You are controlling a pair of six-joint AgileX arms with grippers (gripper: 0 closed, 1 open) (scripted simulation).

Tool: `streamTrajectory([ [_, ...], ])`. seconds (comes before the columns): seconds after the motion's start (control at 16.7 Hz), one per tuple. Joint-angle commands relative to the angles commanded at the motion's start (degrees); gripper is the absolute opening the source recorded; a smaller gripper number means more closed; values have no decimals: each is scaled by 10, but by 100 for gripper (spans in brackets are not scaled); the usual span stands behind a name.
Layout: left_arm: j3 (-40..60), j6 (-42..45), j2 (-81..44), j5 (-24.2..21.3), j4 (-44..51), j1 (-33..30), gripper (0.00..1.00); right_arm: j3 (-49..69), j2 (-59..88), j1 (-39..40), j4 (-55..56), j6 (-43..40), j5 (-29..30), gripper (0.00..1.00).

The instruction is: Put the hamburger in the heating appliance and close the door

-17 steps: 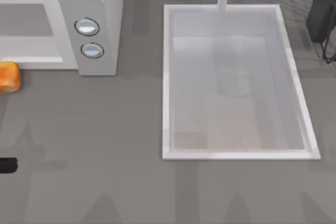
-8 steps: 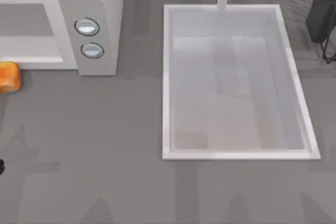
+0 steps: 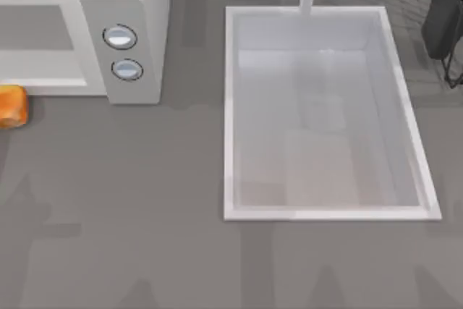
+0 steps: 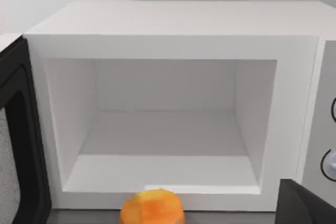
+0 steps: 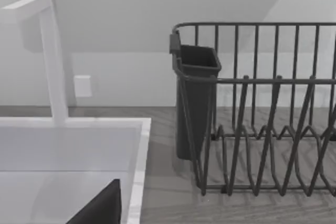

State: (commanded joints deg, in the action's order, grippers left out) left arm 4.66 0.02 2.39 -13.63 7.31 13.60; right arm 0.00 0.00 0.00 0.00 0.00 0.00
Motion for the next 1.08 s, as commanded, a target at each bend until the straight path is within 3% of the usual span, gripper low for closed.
streamTrajectory([
  [0.24, 34, 0, -2, -51, 32, 51, 0, 0, 0, 0, 0, 0, 0, 100],
  [0.54, 35, 1, -1, -51, 33, 50, 0, 0, 0, 0, 0, 0, 0, 100],
  [0.72, 48, 0, 0, -15, 47, 14, 0, 0, 0, 0, 0, 0, 0, 100],
  [1.08, 95, 0, 5, 117, 99, -118, 0, 0, 0, 0, 0, 0, 0, 100],
])
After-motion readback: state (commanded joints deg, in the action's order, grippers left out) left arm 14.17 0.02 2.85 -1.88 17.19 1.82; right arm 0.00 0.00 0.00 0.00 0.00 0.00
